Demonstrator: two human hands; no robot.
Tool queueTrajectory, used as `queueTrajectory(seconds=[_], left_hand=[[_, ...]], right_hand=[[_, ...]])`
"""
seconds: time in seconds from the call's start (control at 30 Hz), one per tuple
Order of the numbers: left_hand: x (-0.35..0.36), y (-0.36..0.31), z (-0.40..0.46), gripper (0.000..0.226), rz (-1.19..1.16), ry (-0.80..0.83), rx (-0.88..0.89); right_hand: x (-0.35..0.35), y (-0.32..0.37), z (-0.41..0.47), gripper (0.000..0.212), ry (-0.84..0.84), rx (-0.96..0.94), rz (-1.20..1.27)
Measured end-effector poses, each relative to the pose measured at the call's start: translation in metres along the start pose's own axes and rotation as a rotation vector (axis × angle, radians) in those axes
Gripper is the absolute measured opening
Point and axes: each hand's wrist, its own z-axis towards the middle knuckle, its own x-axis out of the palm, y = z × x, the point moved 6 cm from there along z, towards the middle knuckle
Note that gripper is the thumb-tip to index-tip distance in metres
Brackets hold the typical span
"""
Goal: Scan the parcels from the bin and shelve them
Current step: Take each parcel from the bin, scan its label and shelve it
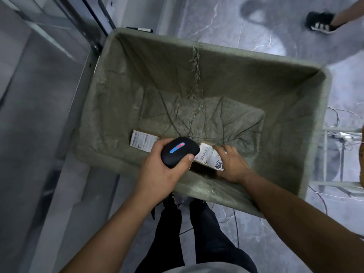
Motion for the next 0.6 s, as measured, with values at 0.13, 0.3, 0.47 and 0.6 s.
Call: queueTrajectory(seconds=[0.13, 0.3, 0.47, 0.6], left_hand=[[-0.012, -0.015, -0.012, 0.05, -0.022, -0.027, 0.04], [-0.037, -0.033, -0.027, 0.046, -0.036, -0.055, 0.108], [-0.065, -0.038, -0.037, 0.042, -0.048, -0.088, 0.175], [-0.089, -0.031, -0.044, 0.042, -0.065, -0.128, 0.207]], right_hand=[[-0.03, 0.001, -0.017, 0.102, -0.089, 0.054, 0.036], [-0.072, 0.022, -0.039, 0.099, -0.241, 0.06, 0.055], [-0.104, 0.064, -0.053, 0.1, -0.329, 0.006, 0.044], [-0.123, 0.101, -0.06, 0.098, -0.362, -0.051, 0.016]])
